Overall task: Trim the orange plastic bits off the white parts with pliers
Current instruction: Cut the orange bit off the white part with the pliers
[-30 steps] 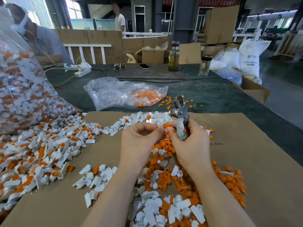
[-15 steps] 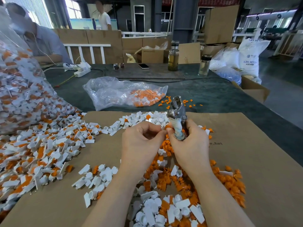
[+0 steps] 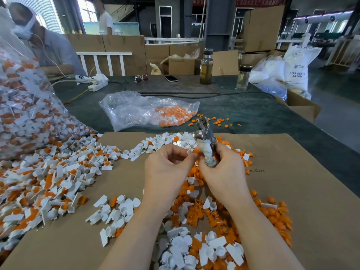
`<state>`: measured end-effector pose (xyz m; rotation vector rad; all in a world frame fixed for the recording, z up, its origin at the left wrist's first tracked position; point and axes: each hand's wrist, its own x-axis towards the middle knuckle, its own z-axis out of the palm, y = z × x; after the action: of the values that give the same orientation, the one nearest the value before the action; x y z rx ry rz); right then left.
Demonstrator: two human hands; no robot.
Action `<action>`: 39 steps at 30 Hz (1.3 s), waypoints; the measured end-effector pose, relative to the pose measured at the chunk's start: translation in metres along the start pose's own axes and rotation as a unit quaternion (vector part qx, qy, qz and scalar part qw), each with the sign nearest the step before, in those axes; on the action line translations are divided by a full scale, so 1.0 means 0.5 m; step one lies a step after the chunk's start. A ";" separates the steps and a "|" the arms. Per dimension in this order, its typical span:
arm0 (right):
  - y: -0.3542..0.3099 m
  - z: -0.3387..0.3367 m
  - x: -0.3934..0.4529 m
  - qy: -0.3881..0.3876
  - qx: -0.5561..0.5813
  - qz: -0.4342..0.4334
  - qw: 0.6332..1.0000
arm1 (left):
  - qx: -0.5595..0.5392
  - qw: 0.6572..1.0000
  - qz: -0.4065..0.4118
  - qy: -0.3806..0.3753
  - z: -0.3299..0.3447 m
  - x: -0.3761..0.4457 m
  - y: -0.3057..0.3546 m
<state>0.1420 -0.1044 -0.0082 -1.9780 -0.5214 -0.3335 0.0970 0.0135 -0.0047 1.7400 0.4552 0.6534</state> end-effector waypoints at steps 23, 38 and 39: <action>0.008 -0.030 0.005 -0.132 0.051 0.024 0.990 | -0.172 0.985 -0.006 -0.028 -0.016 0.013 -0.007; 0.011 -0.035 0.004 -0.245 -0.045 0.016 0.968 | -0.214 0.973 0.034 -0.082 -0.028 0.019 -0.014; 0.010 -0.034 0.004 -0.247 -0.045 0.016 0.968 | -0.211 0.973 0.036 -0.083 -0.028 0.019 -0.015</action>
<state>0.1459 -0.1212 -0.0037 -2.1586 -0.7986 0.1701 0.0955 0.0318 -0.0077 1.3945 0.1222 0.6007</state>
